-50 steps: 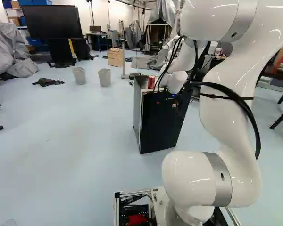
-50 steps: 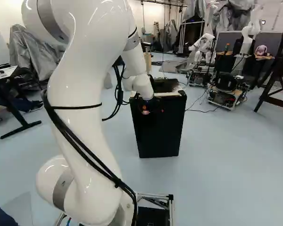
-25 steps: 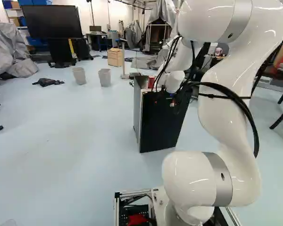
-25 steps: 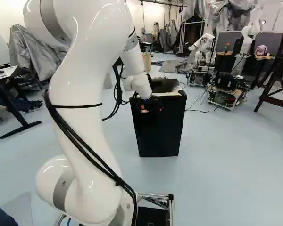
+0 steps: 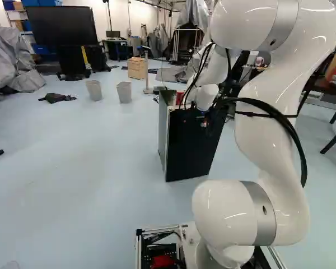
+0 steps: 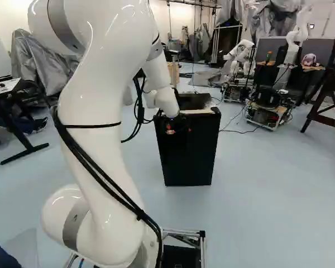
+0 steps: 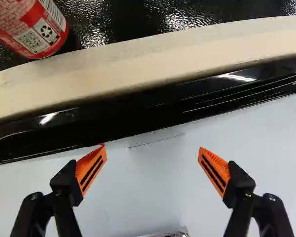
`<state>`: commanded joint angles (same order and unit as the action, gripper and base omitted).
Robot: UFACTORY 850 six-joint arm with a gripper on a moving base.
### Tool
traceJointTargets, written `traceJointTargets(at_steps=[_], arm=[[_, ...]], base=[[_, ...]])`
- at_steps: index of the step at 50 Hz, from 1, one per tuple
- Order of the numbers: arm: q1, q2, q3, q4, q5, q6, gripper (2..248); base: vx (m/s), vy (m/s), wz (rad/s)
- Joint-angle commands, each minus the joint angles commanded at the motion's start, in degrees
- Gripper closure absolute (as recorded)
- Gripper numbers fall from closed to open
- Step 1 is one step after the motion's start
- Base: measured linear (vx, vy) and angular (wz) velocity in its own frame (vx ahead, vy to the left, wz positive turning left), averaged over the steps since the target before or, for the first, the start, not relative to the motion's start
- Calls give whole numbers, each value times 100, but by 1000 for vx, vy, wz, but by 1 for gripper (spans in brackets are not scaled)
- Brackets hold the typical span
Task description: Grab a drink from the fridge
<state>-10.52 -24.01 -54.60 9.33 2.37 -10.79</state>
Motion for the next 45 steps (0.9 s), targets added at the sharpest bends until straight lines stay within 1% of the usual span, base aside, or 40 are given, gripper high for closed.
traceJointTargets(at_steps=[33,45], arm=[[-1,10,13,0,162,0,3],[-24,182,239,0,167,0,3]], base=[[0,0,0],[0,0,0]])
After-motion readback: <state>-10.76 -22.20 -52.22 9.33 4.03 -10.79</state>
